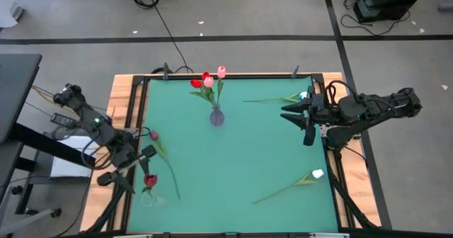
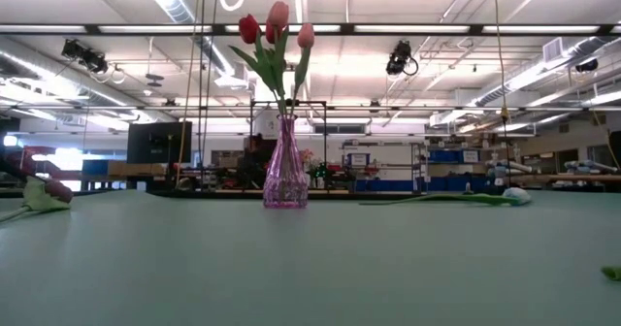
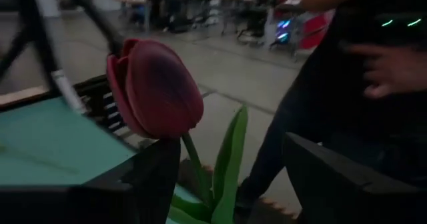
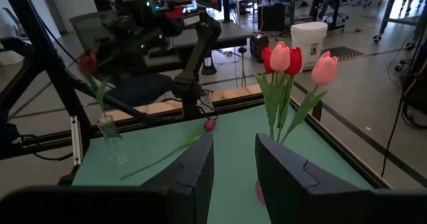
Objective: Sort flowers into vase by color
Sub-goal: Put the right dark red flower into the transparent vase, then put the dark red flower into the transparent vase
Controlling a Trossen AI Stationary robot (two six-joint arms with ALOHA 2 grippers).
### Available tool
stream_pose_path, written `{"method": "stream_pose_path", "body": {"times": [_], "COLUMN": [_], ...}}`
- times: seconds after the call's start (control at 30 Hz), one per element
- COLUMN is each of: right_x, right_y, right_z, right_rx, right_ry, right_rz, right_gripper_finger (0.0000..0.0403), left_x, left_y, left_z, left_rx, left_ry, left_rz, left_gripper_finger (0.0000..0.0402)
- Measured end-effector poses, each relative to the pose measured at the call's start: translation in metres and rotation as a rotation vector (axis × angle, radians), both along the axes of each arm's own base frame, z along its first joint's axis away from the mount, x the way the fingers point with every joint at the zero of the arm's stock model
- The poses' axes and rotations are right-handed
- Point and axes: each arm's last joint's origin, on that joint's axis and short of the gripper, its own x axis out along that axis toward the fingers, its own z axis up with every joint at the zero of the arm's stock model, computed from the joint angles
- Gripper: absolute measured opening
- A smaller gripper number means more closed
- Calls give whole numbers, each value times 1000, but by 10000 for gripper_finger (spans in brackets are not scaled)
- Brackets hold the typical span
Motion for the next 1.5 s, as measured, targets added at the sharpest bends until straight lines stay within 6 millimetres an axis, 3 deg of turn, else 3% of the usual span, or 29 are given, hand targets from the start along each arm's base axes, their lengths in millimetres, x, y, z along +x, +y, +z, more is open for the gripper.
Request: {"method": "stream_pose_path", "body": {"times": [0.27,0.37,0.57,0.83,1.03,1.37,1.5], "right_x": [0,0,0,0,0,0,0], "right_y": [0,0,0,0,0,0,0], "right_z": [0,0,0,0,0,0,0], "right_rx": [0,0,0,0,0,0,0], "right_ry": [0,0,0,0,0,0,0], "right_rz": [0,0,0,0,0,0,0], "right_gripper_finger": [119,119,119,119,119,119,119], "left_x": [-17,-16,-11,-8,-12,-23,-31], "left_y": [22,21,18,17,12,14,27], "left_z": [43,43,19,37,47,94,109], "left_rx": [123,128,107,29,-53,-45,-13], "left_ry": [55,68,222,263,357,272,261], "left_rz": [192,195,247,309,237,165,278], "left_gripper_finger": [270,270,270,270,263,225,224]}}
